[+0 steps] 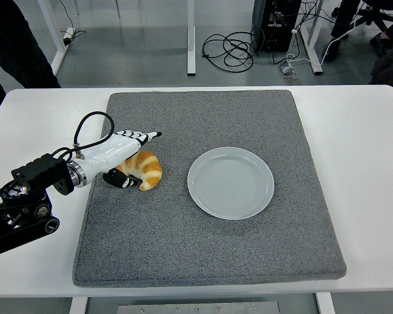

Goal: Place the bread on the plate

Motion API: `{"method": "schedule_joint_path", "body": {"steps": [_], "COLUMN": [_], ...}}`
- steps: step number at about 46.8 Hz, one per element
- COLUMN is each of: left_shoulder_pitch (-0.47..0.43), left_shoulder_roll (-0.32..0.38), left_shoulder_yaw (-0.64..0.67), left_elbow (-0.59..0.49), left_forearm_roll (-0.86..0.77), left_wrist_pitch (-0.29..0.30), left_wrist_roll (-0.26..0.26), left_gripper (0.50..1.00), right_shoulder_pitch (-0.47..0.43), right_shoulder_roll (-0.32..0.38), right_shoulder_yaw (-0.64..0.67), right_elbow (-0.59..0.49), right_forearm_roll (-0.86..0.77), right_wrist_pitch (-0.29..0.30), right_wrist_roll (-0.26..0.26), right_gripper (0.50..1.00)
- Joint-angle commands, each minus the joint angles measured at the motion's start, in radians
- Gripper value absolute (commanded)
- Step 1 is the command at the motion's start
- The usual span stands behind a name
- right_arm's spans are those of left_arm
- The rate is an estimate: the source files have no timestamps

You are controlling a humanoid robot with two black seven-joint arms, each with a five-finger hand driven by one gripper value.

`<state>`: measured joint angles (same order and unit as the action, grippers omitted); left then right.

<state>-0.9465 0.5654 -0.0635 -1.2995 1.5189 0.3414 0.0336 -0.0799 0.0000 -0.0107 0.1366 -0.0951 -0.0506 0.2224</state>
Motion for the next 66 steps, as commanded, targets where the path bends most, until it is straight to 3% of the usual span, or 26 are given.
{"method": "schedule_joint_path", "body": {"steps": [1,32,39,44,66], "left_shoulder_pitch": [0.000,-0.002,0.000,0.000,0.020], "left_shoulder_roll": [0.001,-0.013,-0.022,-0.025,-0.027], "left_shoulder_yaw": [-0.006,-0.010,-0.009,-0.002,0.004], "left_elbow": [0.000,0.034,0.039,0.042,0.057], "left_forearm_roll": [0.000,-0.003,-0.003,-0.005,-0.034], "left_wrist_pitch": [0.001,0.004,0.005,0.016,0.014], "left_wrist_roll": [-0.026,-0.038,-0.038,-0.040,-0.040], "left_gripper": [0.974,0.968,0.943,0.866,0.843], "right_shoulder_pitch": [0.000,0.000,0.000,0.000,0.000], "right_shoulder_roll": [0.000,0.000,0.000,0.000,0.000], "right_shoulder_yaw": [0.000,0.000,0.000,0.000,0.000], "right_elbow": [0.000,0.000,0.000,0.000,0.000], "right_forearm_roll": [0.000,0.000,0.000,0.000,0.000], "right_wrist_pitch": [0.000,0.000,0.000,0.000,0.000], "right_wrist_roll": [0.000,0.000,0.000,0.000,0.000], "right_gripper": [1.000,1.000,1.000,1.000,1.000]}}
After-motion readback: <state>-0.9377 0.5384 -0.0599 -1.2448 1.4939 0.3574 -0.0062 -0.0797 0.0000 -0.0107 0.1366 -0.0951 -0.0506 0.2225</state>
